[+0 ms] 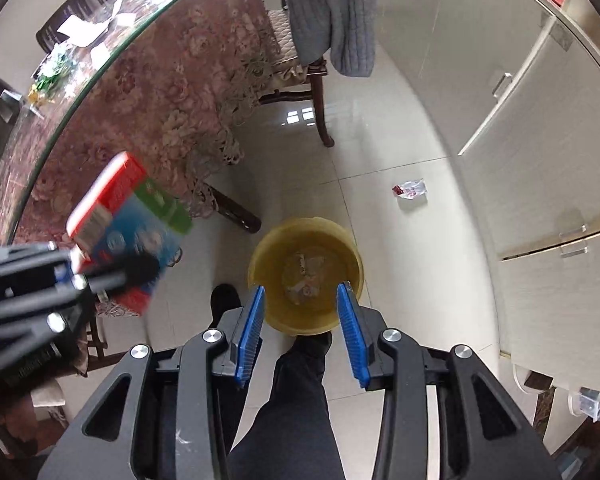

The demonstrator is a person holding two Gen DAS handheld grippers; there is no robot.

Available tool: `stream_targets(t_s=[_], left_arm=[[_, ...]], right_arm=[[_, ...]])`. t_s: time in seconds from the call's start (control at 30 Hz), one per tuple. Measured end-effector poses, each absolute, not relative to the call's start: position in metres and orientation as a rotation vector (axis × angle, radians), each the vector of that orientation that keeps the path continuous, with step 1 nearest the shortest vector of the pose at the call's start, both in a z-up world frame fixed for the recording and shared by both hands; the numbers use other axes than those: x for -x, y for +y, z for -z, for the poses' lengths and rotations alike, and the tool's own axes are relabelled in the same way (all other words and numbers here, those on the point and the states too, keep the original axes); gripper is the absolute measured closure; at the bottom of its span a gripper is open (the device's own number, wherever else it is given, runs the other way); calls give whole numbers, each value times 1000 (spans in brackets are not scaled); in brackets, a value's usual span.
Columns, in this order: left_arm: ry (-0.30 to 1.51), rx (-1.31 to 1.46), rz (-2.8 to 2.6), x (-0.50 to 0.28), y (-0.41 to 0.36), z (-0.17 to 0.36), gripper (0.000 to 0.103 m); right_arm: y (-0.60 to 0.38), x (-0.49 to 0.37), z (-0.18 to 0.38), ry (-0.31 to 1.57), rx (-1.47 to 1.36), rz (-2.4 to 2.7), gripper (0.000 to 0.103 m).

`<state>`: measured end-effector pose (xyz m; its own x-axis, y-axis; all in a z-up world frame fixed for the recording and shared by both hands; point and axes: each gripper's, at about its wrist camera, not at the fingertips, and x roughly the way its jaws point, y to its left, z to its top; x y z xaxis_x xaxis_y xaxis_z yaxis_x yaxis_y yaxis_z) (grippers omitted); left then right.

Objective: Collect trash
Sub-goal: 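Open both tools to drop the carton and bag into the bucket, then move both open tools back toward the white paper on the table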

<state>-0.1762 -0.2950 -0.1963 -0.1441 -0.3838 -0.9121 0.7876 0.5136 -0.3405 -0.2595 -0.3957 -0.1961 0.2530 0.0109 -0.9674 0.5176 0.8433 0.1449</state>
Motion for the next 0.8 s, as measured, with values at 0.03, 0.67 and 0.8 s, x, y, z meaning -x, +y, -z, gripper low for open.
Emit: stream_targets(t_s=[0.03, 0.67, 0.8], left_arm=[[1379, -391, 1068, 178, -297, 199, 97], [1383, -433, 1086, 183, -317, 204, 89], [1346, -391, 1052, 174, -312, 190, 88]], right_arm=[[-398, 260, 196, 1279, -496, 368, 66], [-416, 271, 192, 1256, -533, 404, 66], [-413, 259, 181, 1223, -514, 362, 66]])
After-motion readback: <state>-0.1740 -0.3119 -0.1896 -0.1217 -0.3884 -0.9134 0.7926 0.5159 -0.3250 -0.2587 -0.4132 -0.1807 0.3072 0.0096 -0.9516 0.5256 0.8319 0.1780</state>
